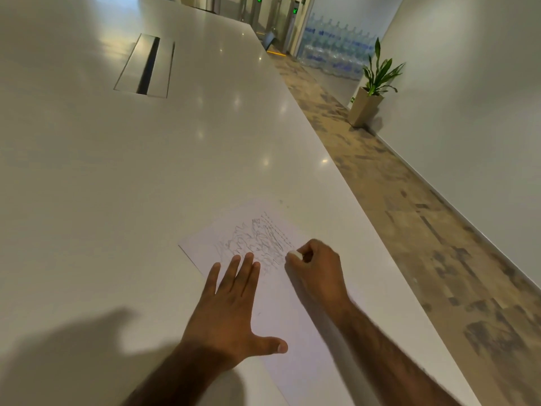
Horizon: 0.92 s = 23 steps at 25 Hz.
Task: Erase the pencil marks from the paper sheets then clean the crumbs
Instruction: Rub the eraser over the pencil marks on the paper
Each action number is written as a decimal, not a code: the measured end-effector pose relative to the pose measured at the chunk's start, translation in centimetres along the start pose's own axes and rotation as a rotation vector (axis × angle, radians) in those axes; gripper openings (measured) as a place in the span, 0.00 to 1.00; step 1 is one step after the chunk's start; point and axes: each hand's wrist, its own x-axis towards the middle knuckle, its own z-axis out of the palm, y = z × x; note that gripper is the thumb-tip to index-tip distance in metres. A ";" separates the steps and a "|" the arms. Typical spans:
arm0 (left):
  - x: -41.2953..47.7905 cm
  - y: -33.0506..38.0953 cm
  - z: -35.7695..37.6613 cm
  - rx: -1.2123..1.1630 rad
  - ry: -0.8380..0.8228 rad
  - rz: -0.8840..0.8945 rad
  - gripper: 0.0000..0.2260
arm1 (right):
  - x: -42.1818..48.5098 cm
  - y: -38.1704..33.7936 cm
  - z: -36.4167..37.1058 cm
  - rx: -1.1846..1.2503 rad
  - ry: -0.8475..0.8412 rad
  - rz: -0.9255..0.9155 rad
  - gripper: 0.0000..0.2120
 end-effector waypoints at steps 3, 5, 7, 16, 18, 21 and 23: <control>0.0 0.1 -0.1 -0.002 0.008 0.009 0.59 | -1.3 0.2 0.0 0.148 0.005 -0.027 0.07; 0.0 -0.7 -0.6 0.002 0.035 -0.006 0.61 | -1.4 0.0 -0.6 0.240 0.025 0.006 0.06; 0.0 -1.9 -1.1 -0.010 0.076 -0.064 0.61 | -1.4 -0.2 -0.9 0.262 0.009 -0.001 0.04; -0.1 -3.3 -0.8 0.007 0.095 -0.092 0.64 | -6.2 -3.0 0.2 0.031 -0.406 -0.330 0.03; -0.2 -3.5 -0.7 0.022 0.098 -0.083 0.63 | -6.6 -3.7 0.4 -0.041 -0.516 -0.408 0.05; -0.2 -3.5 -0.6 -0.001 0.115 -0.079 0.64 | -5.7 -4.6 0.1 -0.024 -0.462 -0.364 0.03; -0.1 -3.5 -0.4 0.002 0.130 -0.076 0.63 | -5.9 -4.8 0.3 -0.033 -0.453 -0.366 0.03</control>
